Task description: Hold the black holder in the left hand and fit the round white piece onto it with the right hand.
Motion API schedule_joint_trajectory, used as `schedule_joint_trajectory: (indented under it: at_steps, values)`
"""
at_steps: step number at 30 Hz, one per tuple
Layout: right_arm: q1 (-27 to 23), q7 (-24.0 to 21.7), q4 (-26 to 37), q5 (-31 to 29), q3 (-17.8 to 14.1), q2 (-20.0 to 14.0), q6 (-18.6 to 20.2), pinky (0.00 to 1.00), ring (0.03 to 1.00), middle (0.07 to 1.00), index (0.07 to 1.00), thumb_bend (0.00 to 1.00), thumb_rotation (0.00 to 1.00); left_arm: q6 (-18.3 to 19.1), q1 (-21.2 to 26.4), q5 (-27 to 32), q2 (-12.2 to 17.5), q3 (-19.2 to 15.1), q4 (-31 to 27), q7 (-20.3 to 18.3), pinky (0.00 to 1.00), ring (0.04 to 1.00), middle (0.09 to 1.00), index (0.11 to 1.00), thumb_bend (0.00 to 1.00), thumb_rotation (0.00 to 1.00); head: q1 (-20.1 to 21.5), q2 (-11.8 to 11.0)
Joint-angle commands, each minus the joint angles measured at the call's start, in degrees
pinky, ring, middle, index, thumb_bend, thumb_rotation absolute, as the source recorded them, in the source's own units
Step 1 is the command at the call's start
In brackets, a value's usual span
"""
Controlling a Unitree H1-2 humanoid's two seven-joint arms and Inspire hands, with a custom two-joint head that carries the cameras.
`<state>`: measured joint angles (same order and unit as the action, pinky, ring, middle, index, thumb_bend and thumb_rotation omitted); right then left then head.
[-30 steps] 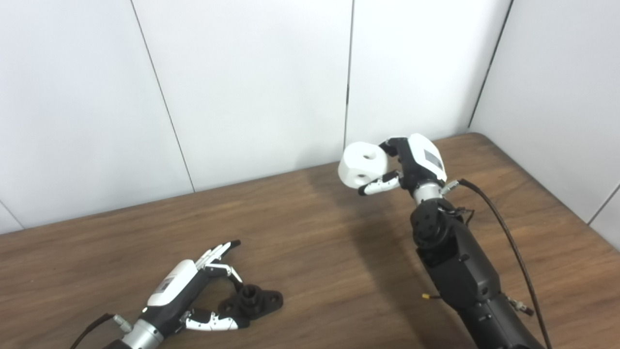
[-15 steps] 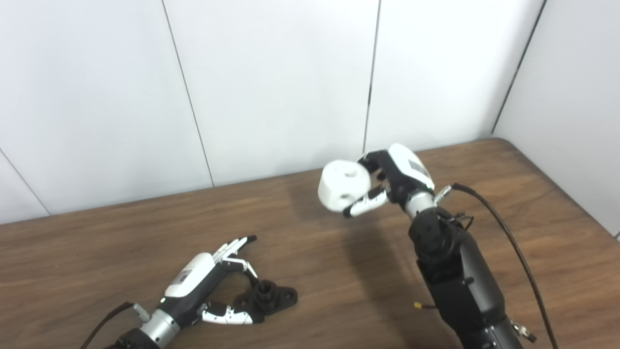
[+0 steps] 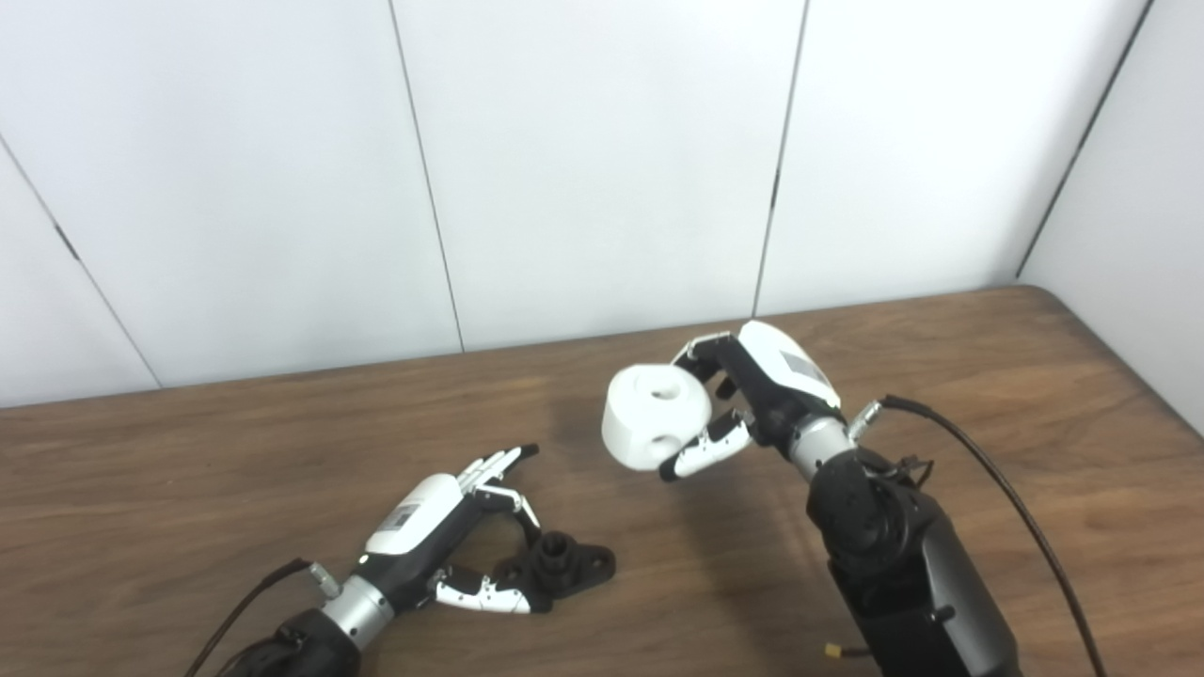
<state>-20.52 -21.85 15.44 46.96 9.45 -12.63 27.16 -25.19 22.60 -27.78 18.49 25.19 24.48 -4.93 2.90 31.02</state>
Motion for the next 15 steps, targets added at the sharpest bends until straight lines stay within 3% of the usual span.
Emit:
schedule_joint_trajectory:
  at_steps: [1, 15]
  values:
    - [-1.18, 0.07, 2.87, -0.24, 0.57, -0.02, -0.42, 0.61, 0.737, 0.71, 0.481, 0.52, 0.13, 5.91, -3.36, -3.82, -0.96, 1.74, 2.86, -1.99, 1.0, 1.0, 0.994, 0.485, 0.52, 0.06, -0.51, 0.1]
    - [-0.01, -0.63, 5.07, -1.51, 3.99, -0.76, -1.55, 0.61, 0.739, 0.713, 0.48, 0.52, 0.14, 7.13, -2.46, -3.62, -2.23, 1.89, 3.87, -2.46, 1.0, 1.0, 1.0, 0.485, 0.52, 0.06, -4.43, 0.39]
